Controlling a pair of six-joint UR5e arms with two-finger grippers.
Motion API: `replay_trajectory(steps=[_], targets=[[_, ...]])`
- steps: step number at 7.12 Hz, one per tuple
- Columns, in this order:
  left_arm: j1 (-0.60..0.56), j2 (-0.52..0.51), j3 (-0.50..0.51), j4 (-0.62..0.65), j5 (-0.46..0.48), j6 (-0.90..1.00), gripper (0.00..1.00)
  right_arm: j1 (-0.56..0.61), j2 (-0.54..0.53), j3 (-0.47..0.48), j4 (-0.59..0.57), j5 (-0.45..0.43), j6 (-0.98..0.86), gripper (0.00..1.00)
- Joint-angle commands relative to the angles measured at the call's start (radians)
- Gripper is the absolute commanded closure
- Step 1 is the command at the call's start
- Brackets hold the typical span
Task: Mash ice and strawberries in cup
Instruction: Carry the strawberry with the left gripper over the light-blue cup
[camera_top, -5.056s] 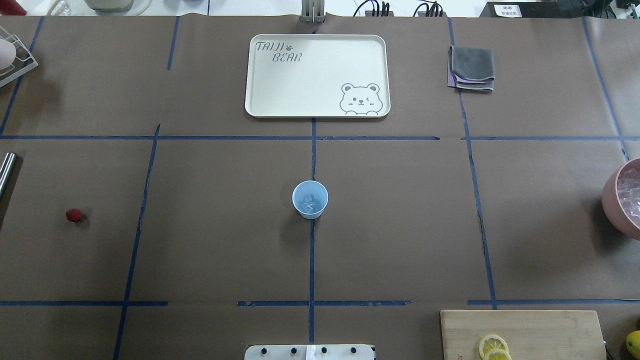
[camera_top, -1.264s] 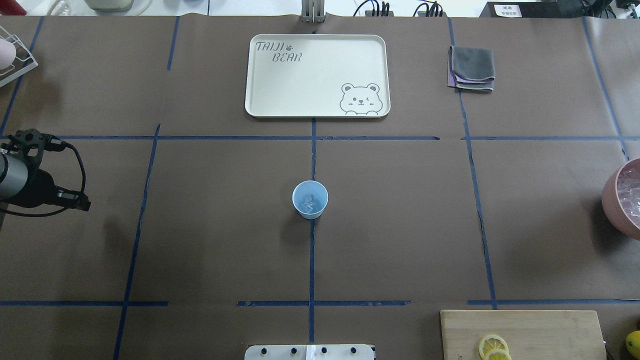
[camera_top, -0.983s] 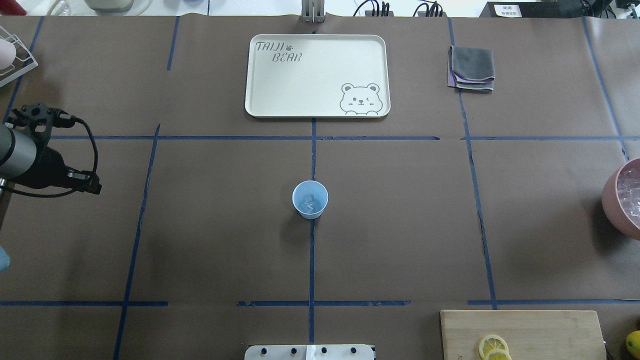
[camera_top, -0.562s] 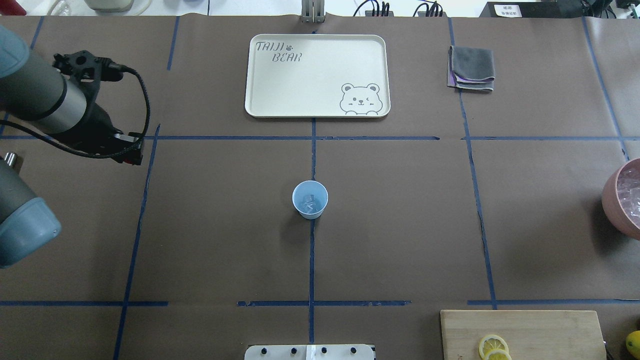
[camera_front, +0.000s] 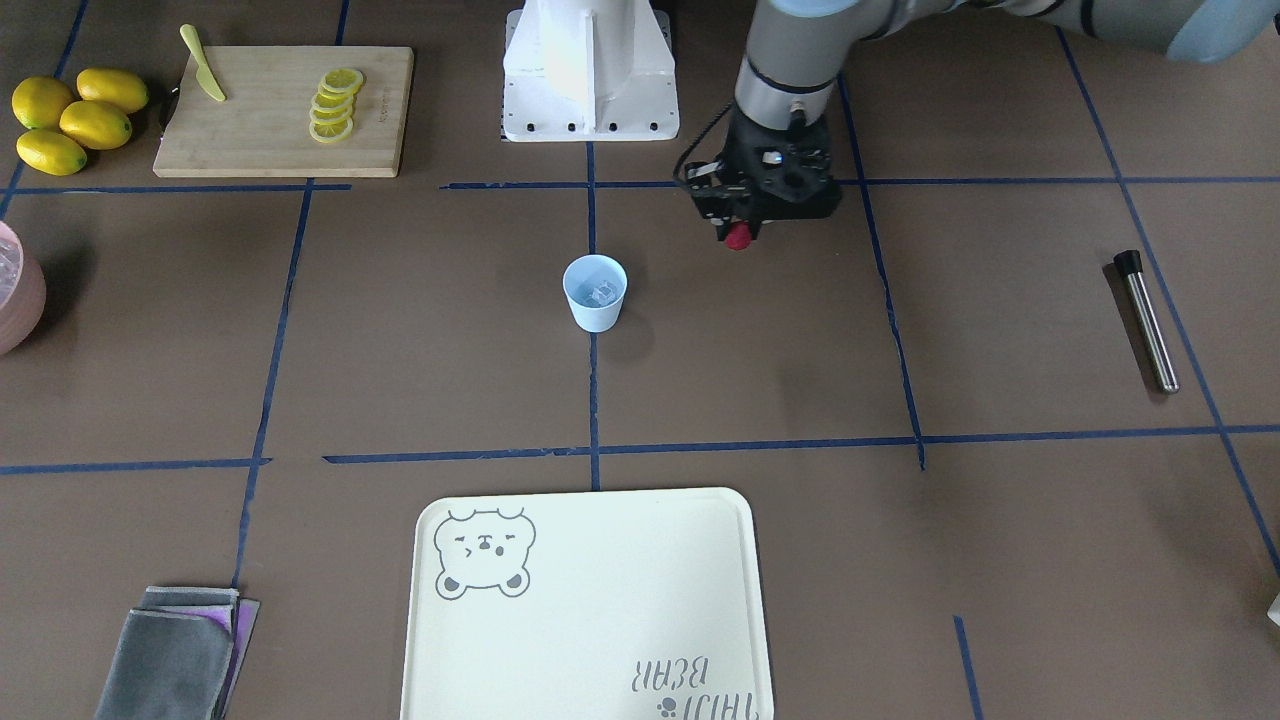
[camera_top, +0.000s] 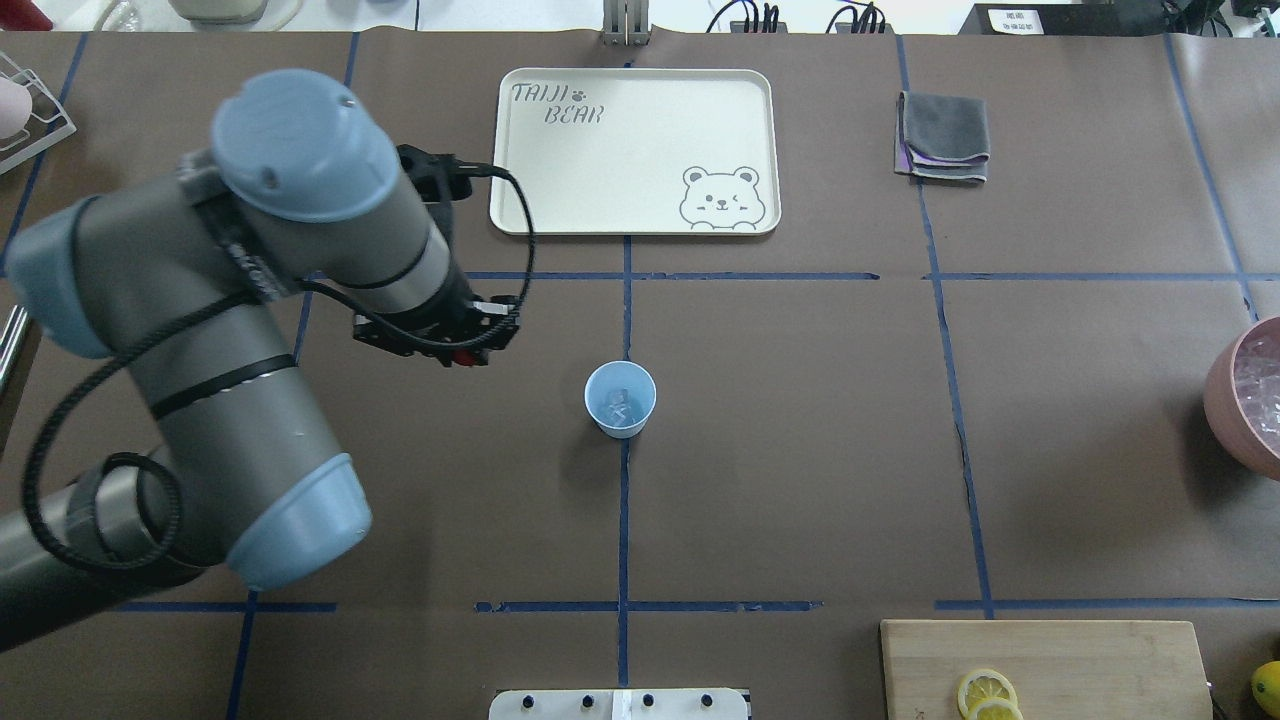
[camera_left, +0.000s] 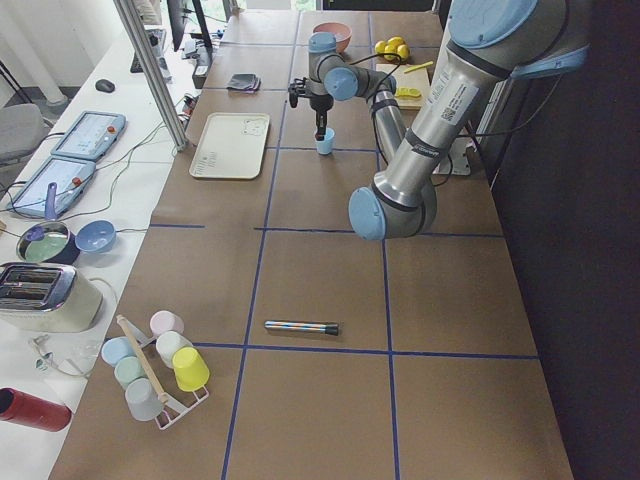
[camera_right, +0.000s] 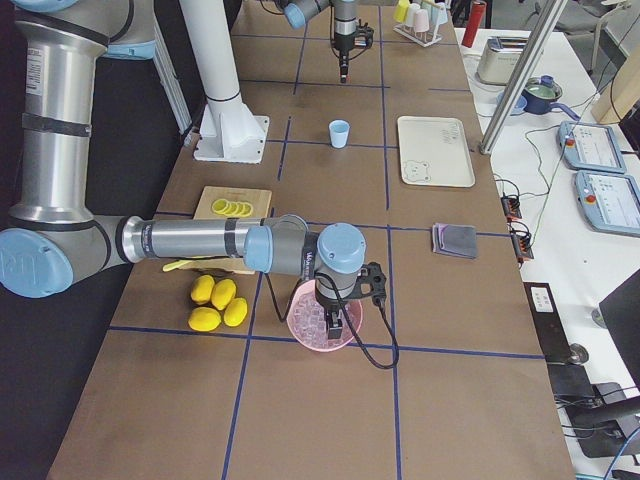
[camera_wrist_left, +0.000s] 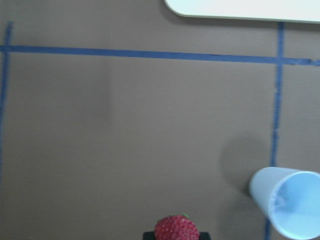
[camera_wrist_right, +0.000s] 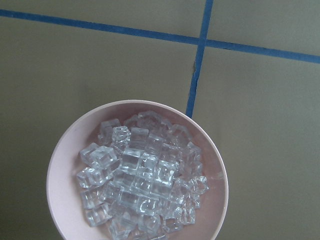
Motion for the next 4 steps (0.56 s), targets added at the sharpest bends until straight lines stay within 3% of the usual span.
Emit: replay_trajectory(steps=[1,4], targets=[[0.08,-0.199,0.199,-0.009,0.076,-0.131,1.0,0.0,0.0,0.0,0.0,0.0,0.0,0.0],[0.129,-0.212,0.241,-0.055,0.117,-0.17,0.96,0.0,0.0,0.0,0.0,0.0,0.0,0.0]])
